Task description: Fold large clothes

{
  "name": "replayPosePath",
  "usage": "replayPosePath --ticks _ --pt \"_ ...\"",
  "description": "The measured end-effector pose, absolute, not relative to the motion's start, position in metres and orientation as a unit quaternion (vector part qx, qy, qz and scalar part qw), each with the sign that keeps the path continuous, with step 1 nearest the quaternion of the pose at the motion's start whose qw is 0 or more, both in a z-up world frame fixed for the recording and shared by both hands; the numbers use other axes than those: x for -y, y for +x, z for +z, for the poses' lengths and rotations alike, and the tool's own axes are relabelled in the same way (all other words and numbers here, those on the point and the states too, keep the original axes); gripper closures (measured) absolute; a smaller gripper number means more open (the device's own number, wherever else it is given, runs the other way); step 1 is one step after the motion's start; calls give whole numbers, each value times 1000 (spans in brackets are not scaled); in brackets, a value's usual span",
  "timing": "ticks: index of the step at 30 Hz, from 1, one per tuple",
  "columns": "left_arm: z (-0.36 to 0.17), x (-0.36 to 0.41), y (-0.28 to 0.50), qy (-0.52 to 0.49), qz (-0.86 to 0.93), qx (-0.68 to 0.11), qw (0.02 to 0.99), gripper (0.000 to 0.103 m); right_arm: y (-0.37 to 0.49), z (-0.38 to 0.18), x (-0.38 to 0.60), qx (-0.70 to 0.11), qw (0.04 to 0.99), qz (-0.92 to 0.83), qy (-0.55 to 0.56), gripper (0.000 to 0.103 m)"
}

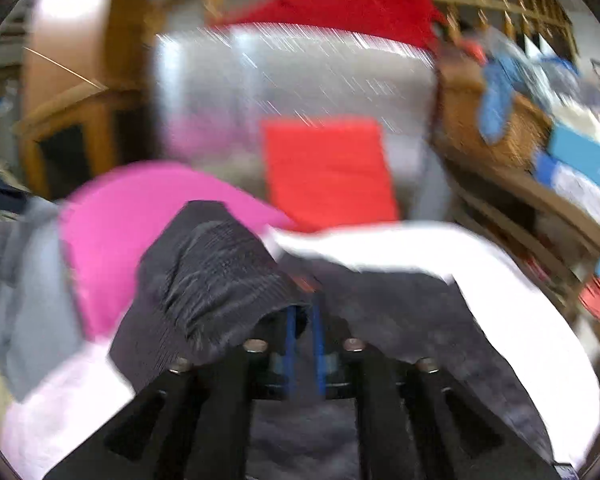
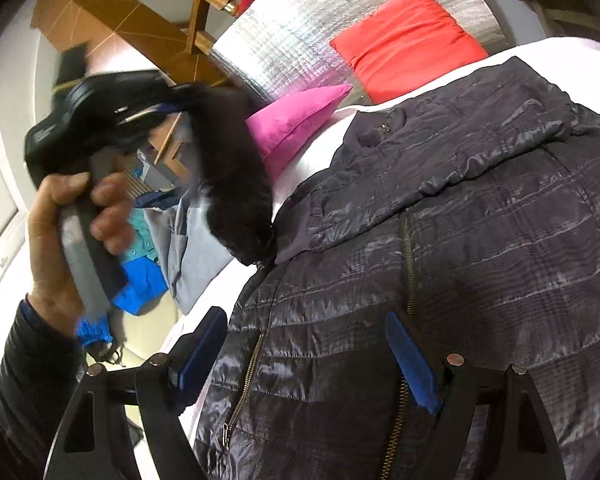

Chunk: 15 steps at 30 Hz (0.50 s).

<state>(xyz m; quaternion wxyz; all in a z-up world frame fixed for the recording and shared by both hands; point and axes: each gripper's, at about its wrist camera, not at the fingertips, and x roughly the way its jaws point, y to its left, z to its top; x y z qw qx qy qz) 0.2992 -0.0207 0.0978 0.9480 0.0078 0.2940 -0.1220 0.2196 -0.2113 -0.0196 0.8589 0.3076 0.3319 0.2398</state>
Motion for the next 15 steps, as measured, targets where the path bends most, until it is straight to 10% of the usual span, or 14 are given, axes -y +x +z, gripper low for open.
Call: replayPosePath --ticks 2,15 --pt "72 37 311 3 -149 -347 926 38 221 -20 216 -332 856 238 316 19" --pt "9 -81 265 -165 30 -352 921 27 221 -23 225 -336 855 220 327 19"
